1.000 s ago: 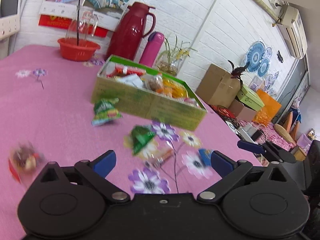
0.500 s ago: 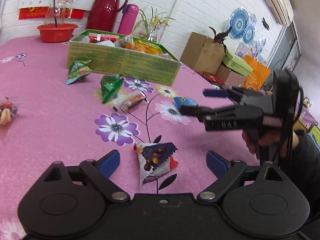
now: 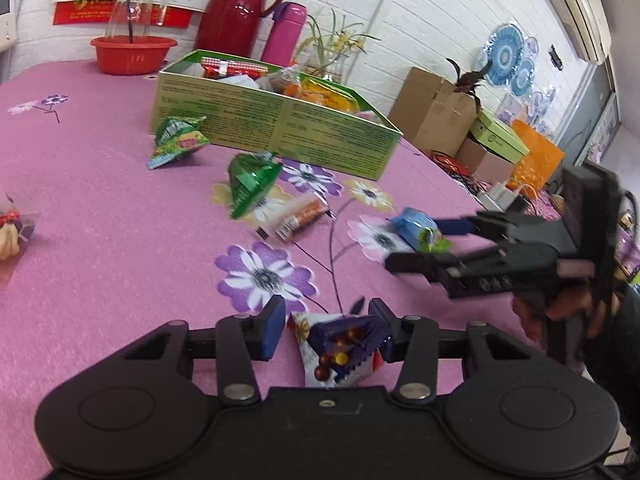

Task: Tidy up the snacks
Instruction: 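Grasp the purple-white candy packet with the left tool while the right tool grasps the blue plum packet, then carry both packets into the box and open both tools, then grasp the clear red-labelled cake bag with the left tool while the right tool grasps an orange-filled clear packet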

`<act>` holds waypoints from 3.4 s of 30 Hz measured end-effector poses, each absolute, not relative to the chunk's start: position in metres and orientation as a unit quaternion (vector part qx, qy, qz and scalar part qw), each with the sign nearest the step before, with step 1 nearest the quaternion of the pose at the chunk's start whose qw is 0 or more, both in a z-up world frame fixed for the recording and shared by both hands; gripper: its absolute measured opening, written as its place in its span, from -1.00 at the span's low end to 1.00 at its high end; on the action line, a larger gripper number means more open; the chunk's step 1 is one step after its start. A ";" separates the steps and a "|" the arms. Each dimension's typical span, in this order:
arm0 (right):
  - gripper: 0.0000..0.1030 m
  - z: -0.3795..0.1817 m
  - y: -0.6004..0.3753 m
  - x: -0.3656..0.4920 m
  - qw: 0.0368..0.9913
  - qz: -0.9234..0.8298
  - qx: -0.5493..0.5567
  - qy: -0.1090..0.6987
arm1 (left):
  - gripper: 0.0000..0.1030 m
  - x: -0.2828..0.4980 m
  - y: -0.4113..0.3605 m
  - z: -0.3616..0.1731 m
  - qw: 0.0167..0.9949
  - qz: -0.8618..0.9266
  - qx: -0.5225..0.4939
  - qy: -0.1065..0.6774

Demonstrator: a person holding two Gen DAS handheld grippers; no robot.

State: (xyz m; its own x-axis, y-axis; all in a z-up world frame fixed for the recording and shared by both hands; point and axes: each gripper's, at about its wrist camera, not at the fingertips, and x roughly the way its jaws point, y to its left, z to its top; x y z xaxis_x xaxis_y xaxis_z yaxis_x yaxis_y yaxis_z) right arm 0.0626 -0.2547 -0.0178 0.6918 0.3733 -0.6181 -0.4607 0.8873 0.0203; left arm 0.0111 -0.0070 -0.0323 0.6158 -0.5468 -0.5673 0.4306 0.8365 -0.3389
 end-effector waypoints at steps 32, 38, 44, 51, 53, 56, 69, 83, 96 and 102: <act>-0.02 -0.009 -0.221 0.063 0.927 0.196 -0.061 0.314 | -1.00 -0.004 0.014 -0.037 0.888 -0.303 -0.107 0.328; -0.02 0.000 -0.210 0.063 0.929 0.206 -0.067 0.300 | -1.00 -0.001 0.029 -0.027 0.897 -0.286 -0.128 0.313; -0.02 0.015 -0.201 0.065 0.933 0.218 -0.072 0.276 | -1.00 0.011 0.037 -0.006 0.906 -0.276 -0.134 0.291; -0.02 0.036 -0.192 0.072 0.941 0.228 -0.073 0.238 | -1.00 0.036 0.037 0.023 0.916 -0.273 -0.129 0.262; -0.02 0.042 -0.191 0.075 0.944 0.228 -0.071 0.226 | -1.00 0.045 0.035 0.030 0.920 -0.270 -0.124 0.257; -0.02 0.050 -0.193 0.080 0.949 0.227 -0.066 0.210 | -1.00 0.060 0.032 0.038 0.921 -0.267 -0.124 0.255; -0.01 0.069 -0.213 0.117 0.966 0.194 -0.026 0.170 | -1.00 0.133 0.029 0.066 0.931 -0.233 -0.130 0.248; 0.01 0.053 -0.208 0.181 0.975 0.148 -0.026 0.165 | -1.00 0.224 -0.001 0.049 0.922 -0.220 -0.147 0.284; 1.00 0.045 -0.209 0.175 0.975 0.132 -0.067 0.164 | 1.00 0.216 0.007 0.041 0.929 -0.198 -0.146 0.276; 1.00 0.060 -0.205 0.143 0.973 0.166 -0.050 0.151 | 1.00 0.177 0.018 0.060 0.933 -0.194 -0.139 0.269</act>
State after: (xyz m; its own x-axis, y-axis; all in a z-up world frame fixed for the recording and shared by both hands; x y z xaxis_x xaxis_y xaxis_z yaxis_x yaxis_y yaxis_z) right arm 0.1432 -0.2048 0.0598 0.8995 0.3080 -0.3098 -0.3383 0.9398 -0.0480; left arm 0.1771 0.0183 0.0597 0.7802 -0.4362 -0.4483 0.2868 0.8864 -0.3634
